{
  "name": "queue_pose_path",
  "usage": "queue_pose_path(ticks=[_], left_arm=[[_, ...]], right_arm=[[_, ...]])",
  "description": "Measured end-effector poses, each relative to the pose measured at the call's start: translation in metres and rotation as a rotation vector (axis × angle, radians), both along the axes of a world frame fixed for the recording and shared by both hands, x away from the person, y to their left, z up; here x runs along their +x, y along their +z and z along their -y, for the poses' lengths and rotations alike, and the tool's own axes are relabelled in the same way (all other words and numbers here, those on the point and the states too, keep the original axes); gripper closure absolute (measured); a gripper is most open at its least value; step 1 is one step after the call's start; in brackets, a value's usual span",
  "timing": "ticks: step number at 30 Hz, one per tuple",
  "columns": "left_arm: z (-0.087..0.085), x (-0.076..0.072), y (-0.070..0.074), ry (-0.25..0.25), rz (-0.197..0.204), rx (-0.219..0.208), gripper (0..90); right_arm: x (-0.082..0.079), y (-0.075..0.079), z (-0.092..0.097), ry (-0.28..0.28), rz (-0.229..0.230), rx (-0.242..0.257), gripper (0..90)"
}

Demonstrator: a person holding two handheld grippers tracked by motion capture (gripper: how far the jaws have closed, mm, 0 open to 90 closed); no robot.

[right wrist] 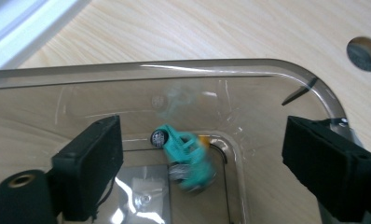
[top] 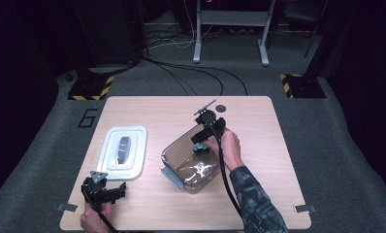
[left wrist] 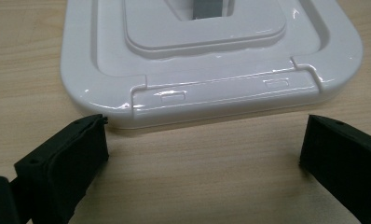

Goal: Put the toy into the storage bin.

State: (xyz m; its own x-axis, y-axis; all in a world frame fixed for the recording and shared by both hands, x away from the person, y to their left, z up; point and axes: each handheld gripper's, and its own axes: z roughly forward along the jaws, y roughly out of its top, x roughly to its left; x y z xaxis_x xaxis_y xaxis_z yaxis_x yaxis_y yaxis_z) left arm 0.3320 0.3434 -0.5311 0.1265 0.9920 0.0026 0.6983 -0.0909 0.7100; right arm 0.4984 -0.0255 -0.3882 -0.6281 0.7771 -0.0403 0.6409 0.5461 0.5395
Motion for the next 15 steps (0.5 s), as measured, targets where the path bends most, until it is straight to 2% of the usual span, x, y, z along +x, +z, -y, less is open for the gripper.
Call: queue_pose_path(ticks=[6,9,15], left_arm=[[0.0,0.0,0.0,0.005,0.006,-0.005,0.3],[0.0,0.0,0.0,0.005,0.008,-0.005,0.3],[0.001,0.0,0.0,0.006,0.007,-0.006,0.3]], right_arm=[[-0.013,0.014,0.011,0.018,0.034,0.04,3.6],[-0.019,0.021,0.019,0.016,0.051,0.044,0.8],[-0.031,0.033,0.042,0.005,0.096,0.068,0.0]])
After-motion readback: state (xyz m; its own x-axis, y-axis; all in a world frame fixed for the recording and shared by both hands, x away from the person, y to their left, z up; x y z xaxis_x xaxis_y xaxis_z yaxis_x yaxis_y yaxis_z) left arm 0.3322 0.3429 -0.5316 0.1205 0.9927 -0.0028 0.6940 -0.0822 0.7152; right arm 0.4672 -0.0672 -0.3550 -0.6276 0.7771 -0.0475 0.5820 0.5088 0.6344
